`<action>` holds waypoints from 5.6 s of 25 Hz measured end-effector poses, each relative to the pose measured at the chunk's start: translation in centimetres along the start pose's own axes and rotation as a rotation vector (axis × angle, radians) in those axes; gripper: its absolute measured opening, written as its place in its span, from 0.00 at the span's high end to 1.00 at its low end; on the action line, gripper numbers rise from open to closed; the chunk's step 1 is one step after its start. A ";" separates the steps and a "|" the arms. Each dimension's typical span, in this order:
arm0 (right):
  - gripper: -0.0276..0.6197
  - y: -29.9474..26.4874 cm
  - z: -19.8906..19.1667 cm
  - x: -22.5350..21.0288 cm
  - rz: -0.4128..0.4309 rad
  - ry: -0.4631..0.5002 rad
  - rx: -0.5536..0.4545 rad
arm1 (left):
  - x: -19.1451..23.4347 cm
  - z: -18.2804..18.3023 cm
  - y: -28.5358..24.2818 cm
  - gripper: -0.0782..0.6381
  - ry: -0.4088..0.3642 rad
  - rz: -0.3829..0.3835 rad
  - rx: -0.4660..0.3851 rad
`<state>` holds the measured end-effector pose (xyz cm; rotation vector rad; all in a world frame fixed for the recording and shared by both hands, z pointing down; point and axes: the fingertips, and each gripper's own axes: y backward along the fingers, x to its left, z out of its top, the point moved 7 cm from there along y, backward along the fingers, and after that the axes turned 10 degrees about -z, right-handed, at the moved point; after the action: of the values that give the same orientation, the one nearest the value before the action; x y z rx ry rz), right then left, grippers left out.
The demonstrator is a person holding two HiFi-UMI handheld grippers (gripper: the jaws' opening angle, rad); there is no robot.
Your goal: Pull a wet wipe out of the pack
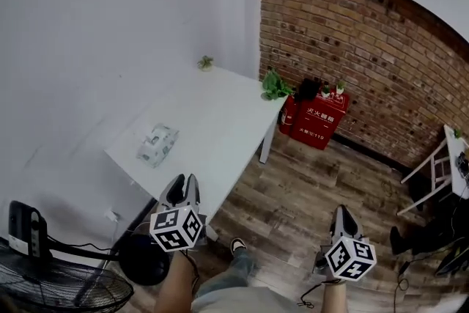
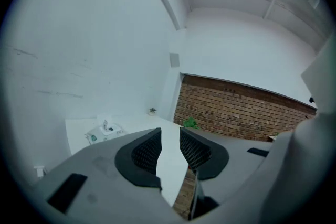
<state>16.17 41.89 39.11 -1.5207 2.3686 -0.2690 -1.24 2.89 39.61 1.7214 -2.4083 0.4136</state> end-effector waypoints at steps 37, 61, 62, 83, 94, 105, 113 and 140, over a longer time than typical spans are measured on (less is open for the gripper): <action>0.96 -31.5 5.7 35.6 0.770 0.342 0.195 | 16.3 5.4 -5.8 0.75 0.107 0.551 -0.087; 0.96 -38.9 3.4 46.0 1.065 0.404 0.325 | 13.1 4.1 -5.7 0.75 0.197 0.843 -0.101; 0.96 -39.0 3.4 46.0 1.069 0.409 0.324 | 13.2 4.0 -5.8 0.75 0.201 0.843 -0.101; 0.96 -46.4 -0.8 44.9 0.969 0.417 0.439 | 16.5 2.6 -14.0 0.75 0.199 0.664 0.099; 0.96 -48.4 -2.7 46.0 0.958 0.420 0.475 | 20.2 2.9 -16.8 0.75 0.119 0.531 0.261; 0.96 -49.2 -4.4 45.5 0.919 0.404 0.526 | 22.8 1.8 -20.4 0.75 -0.048 0.327 0.633; 0.96 -50.2 -4.8 45.0 0.892 0.402 0.534 | 24.4 1.4 -21.5 0.75 -0.129 0.268 0.767; 0.96 -50.1 -6.4 46.7 0.918 0.455 0.567 | 27.5 -1.5 -19.5 0.75 -0.072 0.282 0.913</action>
<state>38.39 -21.53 53.78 -0.0646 2.6888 -1.0022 8.03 -27.36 51.38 1.6273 -2.7181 1.7278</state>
